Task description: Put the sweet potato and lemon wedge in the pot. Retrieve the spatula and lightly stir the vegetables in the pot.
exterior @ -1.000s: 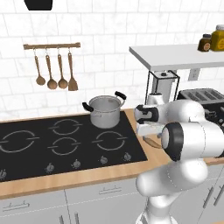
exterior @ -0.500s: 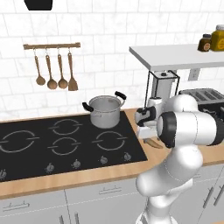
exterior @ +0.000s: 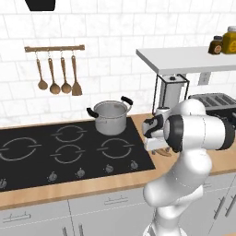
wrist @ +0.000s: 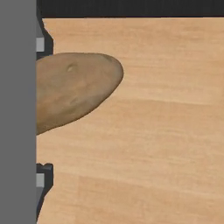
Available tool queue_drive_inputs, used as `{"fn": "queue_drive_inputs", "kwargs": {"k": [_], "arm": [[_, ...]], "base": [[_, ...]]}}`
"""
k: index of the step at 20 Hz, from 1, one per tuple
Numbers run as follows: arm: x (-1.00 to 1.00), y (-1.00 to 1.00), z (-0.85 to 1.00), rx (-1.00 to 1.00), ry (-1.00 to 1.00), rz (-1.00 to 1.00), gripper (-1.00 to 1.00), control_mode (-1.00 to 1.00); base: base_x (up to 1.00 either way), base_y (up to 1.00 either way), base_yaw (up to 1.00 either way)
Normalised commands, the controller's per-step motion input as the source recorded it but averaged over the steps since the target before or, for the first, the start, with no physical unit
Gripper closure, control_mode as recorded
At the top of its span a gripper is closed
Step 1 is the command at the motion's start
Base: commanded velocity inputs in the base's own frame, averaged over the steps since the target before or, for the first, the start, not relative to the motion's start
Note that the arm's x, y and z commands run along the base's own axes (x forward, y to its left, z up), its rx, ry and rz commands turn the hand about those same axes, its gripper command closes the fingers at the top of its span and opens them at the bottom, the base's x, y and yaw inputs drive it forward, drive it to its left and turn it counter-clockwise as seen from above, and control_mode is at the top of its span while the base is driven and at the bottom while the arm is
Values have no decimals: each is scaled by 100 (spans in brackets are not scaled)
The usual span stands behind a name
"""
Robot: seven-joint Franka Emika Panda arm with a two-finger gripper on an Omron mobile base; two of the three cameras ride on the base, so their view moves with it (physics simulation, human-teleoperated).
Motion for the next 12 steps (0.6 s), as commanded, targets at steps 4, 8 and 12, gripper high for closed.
{"fn": "queue_drive_inputs", "kwargs": {"k": [4,8,12], "arm": [[-2,0,3,0,-4,0,100,-100],[-23,3,59,0,-19,0,100,-100],[-33,38,100,0,-23,0,100,-100]], "base": [[0,0,0],[0,0,0],[0,0,0]]}}
